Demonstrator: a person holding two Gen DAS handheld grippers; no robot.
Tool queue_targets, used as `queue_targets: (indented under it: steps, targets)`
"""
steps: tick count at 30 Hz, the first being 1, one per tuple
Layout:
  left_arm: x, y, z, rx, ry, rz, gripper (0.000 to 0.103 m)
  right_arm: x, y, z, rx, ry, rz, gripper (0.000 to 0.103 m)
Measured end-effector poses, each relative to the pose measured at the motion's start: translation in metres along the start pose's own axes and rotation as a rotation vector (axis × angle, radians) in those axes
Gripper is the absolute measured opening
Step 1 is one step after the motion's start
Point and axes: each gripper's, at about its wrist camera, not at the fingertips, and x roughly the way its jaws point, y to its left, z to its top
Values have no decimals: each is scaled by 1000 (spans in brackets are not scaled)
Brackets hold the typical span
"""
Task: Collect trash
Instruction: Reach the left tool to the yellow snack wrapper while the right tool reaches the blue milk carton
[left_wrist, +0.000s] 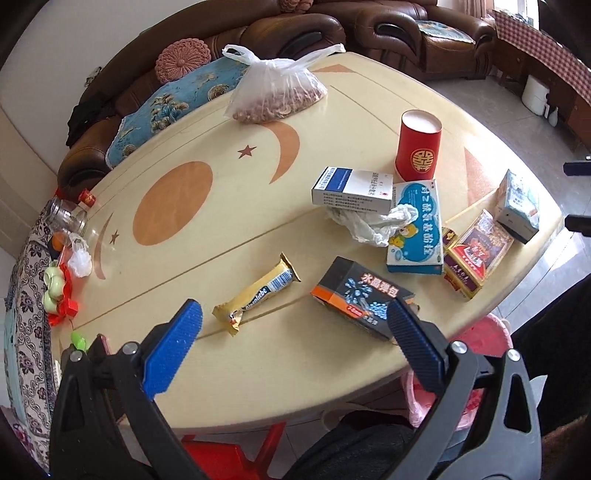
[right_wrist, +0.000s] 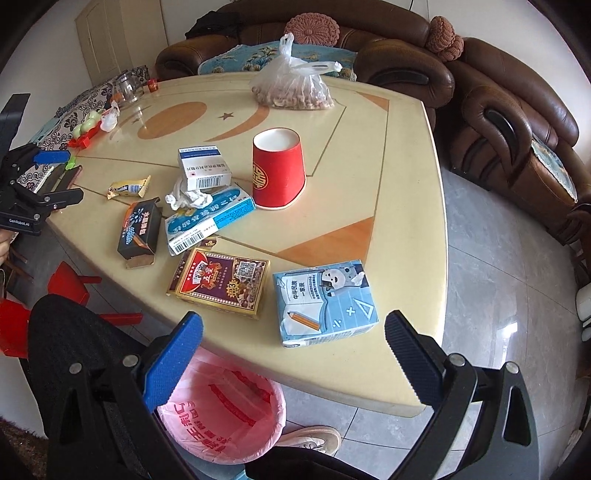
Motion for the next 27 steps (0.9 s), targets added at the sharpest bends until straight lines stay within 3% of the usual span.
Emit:
queue_targets:
  steps: [8,19,27]
  targets:
    - [49,12,8,109,86,-54,98,33,-13,11,-18,98,18,97]
    - [79,11,9,274,108,-135,98,76,-25,21,-56,212,32,97]
    - [99,16,4,325,142,-191,98,101,-27,23,-61,278,62,97]
